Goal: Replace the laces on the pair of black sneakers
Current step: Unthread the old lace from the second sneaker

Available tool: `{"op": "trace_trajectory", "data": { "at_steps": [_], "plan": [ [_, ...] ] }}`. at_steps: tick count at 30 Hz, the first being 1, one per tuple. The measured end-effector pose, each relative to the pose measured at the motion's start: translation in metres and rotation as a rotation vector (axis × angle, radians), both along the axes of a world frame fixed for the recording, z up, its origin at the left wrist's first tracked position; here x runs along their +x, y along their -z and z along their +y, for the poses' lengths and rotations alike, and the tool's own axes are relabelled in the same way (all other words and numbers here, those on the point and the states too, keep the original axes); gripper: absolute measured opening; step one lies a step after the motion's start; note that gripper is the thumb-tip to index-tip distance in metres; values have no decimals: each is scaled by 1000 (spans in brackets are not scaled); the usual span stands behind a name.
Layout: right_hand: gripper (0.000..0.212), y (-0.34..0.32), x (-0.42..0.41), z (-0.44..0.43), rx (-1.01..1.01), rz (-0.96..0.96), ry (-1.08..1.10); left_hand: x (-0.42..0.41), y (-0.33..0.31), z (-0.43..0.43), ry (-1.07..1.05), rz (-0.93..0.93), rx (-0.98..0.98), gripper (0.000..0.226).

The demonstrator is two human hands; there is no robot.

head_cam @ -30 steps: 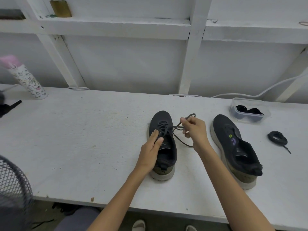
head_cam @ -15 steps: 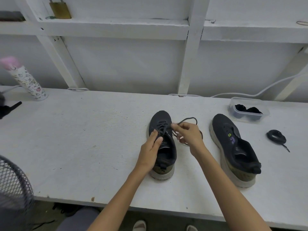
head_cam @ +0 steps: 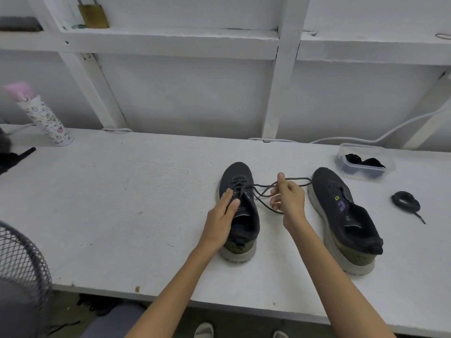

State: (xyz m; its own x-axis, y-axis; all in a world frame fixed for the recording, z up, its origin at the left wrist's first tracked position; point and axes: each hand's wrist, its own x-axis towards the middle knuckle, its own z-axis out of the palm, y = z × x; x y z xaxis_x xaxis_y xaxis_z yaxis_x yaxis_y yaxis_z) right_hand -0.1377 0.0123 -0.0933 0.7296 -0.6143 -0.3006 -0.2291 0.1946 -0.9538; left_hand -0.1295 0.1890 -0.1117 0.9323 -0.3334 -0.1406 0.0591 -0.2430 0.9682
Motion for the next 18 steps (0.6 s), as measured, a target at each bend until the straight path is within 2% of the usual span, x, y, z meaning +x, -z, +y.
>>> {"op": "trace_trajectory", "data": {
  "at_steps": [4,7,10,13,18],
  "plan": [
    [43,3,-15,16,-70,50,-251,1,-2,2,-97,-47,-60,29],
    [32,8,-24,39,-130,-103,-286,14,-2,10,-108,-145,9,16],
    [29,8,-25,58,-91,-155,-322,35,-4,14,-3,-193,150,7],
    [55,18,-22,64,-66,-97,-346,46,-9,13,85,-242,266,9],
    [58,23,-22,62,-50,-123,-340,52,-14,0,72,-525,677,18]
  ]
}}
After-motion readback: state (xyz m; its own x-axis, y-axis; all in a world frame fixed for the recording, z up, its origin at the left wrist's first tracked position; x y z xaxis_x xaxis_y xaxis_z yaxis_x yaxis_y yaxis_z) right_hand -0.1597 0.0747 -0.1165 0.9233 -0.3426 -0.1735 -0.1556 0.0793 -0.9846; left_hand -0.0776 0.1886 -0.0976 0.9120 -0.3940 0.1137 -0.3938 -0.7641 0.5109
